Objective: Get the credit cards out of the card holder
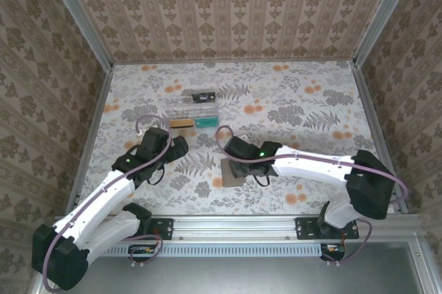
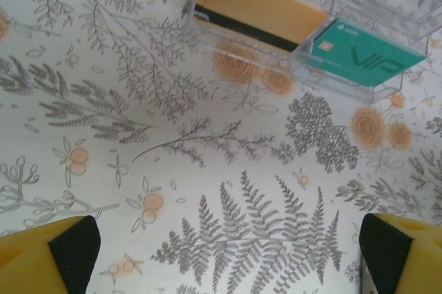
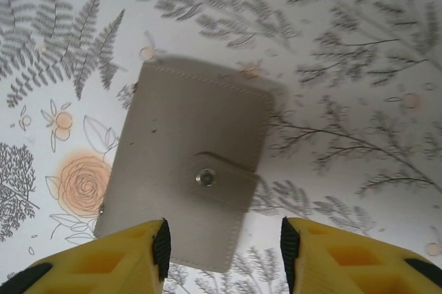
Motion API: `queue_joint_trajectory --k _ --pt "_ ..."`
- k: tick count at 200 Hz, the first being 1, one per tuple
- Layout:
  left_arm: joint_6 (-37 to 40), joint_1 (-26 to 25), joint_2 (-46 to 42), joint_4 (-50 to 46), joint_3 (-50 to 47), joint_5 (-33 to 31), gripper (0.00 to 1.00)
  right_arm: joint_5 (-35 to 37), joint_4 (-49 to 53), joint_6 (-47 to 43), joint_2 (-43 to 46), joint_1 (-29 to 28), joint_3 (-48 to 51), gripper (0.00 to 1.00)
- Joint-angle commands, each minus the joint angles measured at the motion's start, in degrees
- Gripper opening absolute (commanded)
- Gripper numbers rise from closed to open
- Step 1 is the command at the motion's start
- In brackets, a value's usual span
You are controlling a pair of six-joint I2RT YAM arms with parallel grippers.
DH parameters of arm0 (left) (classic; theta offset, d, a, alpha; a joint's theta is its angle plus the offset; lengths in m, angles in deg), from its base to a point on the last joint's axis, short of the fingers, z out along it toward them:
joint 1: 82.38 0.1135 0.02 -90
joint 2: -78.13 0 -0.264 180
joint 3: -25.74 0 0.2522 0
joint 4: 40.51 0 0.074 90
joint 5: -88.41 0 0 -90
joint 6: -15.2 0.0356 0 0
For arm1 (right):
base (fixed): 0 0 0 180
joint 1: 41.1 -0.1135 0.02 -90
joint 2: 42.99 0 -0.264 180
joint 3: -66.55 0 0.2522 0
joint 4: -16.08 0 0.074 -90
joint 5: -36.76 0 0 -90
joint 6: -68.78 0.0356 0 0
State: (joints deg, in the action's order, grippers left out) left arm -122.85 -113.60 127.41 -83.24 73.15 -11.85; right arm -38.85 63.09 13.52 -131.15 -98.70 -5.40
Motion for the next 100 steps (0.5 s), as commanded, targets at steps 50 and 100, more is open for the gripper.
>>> queue_joint_trajectory --k 50,100 --pt "-1.3 -0.6 -7.8 -1.9 -4.2 2.1 1.0 0.7 6.8 0.5 -11.9 -2.4 -8.8 0.42" --pt "-0.9 -0.6 -7.9 -2.6 -3.9 2.8 1.0 1.6 7.4 -0.7 -16.8 -2.3 -10.8 0.48"
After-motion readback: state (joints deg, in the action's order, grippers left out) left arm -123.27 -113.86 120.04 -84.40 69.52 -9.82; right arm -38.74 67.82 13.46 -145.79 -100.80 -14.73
